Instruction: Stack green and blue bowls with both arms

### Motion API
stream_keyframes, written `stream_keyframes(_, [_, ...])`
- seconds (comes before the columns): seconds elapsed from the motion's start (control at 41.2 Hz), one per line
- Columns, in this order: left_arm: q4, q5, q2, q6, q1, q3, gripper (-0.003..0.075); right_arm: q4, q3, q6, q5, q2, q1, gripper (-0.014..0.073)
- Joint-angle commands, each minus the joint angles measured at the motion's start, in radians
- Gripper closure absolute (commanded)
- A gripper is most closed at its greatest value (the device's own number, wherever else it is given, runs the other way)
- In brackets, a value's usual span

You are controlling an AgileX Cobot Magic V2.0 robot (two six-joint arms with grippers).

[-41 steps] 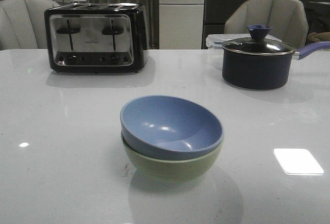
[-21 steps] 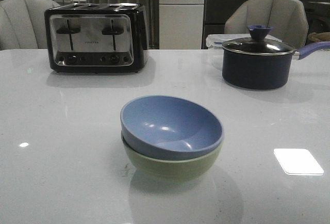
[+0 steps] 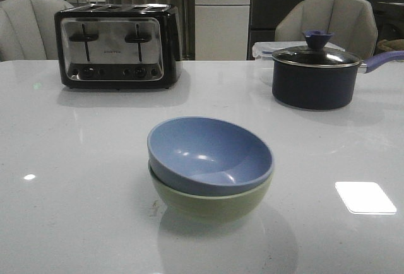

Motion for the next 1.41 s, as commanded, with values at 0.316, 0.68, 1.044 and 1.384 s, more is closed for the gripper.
stream_keyframes(0.316, [-0.060, -0.537, -0.387, 0.007, 0.389, 0.335, 0.0627, 0.011, -0.024, -0.009, -0.063, -0.002, 0.000, 0.0538])
stream_keyframes(0.68, [-0.120, -0.745, -0.636, 0.007, 0.537, 0.650, 0.0627, 0.011, -0.024, -0.009, -0.063, -0.002, 0.000, 0.0538])
stream_keyframes(1.044, [-0.039, -0.832, -0.641, 0.007, 0.539, 0.685, 0.0627, 0.011, -0.024, -0.009, -0.063, -0.002, 0.000, 0.0538])
stream_keyframes(1.384, [-0.051, -0.832, -0.639, 0.007, 0.539, 0.685, 0.0627, 0.011, -0.024, -0.009, -0.063, -0.002, 0.000, 0.0538])
